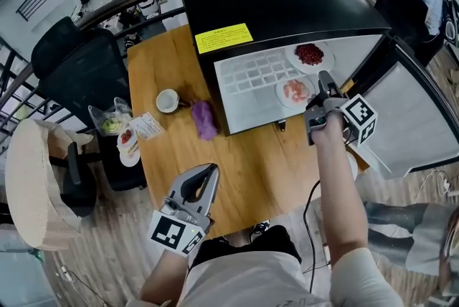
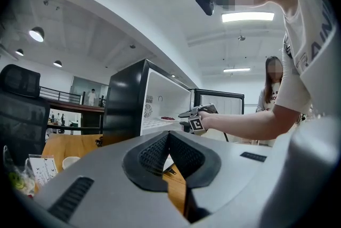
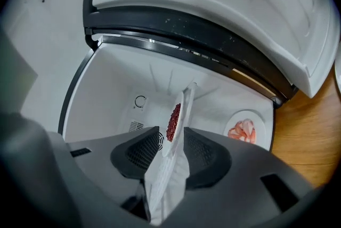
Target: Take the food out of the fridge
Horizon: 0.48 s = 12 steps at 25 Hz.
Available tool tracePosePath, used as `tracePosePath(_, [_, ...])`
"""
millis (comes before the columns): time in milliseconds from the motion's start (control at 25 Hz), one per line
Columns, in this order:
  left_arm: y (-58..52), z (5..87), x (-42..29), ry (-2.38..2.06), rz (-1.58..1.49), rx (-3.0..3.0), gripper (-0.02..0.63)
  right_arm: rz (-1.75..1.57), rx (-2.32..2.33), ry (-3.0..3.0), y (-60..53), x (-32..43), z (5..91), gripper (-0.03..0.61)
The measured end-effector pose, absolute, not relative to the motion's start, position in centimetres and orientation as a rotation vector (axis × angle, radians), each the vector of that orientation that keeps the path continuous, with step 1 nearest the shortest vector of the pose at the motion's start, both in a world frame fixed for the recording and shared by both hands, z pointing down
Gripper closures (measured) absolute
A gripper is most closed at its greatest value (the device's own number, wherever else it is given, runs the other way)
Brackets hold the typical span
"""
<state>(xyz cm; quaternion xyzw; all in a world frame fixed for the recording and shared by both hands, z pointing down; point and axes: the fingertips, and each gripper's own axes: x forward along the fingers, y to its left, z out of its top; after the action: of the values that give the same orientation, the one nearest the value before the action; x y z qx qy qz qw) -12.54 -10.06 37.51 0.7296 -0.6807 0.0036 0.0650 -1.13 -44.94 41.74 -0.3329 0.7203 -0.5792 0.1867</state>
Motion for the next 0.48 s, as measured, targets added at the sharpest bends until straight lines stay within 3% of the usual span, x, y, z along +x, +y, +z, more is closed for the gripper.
tracePosePath(480, [-11.2, 38.4, -13.3, -2.054, 0.011, 2.183, 0.606, -1.71, -0.948, 1.963, -46.6, -2.4, 42.5, 0.451])
